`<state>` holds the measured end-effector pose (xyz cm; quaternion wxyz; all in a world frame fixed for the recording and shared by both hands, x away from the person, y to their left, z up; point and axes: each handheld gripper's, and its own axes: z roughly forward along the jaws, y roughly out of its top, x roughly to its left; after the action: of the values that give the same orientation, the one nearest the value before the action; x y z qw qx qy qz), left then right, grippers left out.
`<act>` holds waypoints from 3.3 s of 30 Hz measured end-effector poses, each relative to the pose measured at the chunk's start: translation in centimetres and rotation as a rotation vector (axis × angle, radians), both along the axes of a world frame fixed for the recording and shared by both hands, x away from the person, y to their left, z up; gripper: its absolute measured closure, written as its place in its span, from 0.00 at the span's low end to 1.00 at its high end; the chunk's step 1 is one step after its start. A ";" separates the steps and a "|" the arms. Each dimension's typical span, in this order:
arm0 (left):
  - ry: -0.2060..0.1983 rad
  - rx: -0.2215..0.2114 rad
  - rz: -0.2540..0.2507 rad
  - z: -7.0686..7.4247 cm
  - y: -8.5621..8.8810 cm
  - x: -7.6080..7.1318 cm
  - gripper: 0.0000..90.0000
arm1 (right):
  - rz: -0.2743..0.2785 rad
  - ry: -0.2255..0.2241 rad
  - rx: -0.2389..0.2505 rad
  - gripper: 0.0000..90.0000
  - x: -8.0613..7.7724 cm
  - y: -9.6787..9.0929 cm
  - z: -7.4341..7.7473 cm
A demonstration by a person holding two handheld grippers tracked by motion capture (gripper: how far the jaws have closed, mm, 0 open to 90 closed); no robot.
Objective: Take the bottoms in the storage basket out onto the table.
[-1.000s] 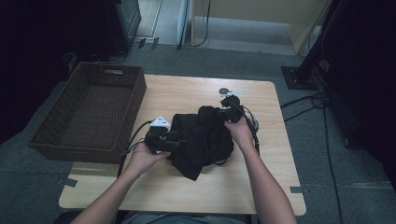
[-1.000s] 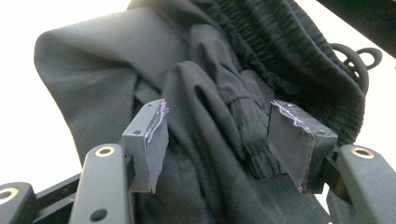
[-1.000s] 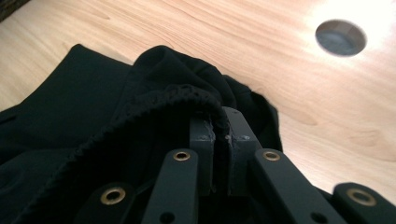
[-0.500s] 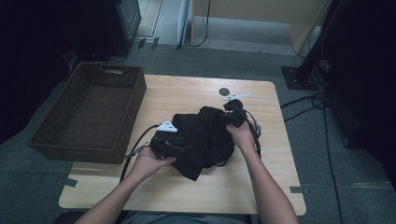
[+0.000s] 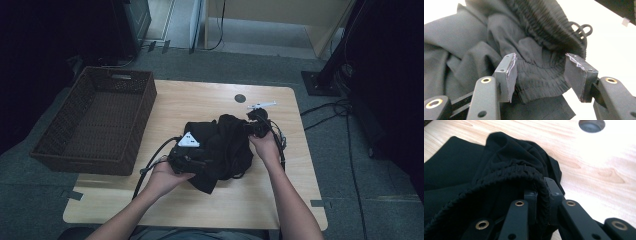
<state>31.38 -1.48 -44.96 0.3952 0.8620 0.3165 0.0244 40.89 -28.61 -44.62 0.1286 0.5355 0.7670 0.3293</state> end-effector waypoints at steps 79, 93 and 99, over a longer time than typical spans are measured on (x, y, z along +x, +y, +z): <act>0.063 -0.038 0.194 4.1 5.7 9.0 0.45 | 0.049 -0.066 0.106 0.55 -4.4 -0.5 1.8; 0.105 0.001 0.183 -1.3 4.6 6.7 0.43 | 0.031 -0.029 0.165 0.47 -3.3 4.5 -3.7; 0.111 -0.009 0.190 -3.9 4.8 6.3 0.44 | 0.015 -0.038 0.145 0.47 -2.4 6.0 -5.2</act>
<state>37.71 3.32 -48.88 0.3770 0.8263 0.4183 0.0127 38.45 -22.56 -49.86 0.1016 0.5312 0.7425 0.3951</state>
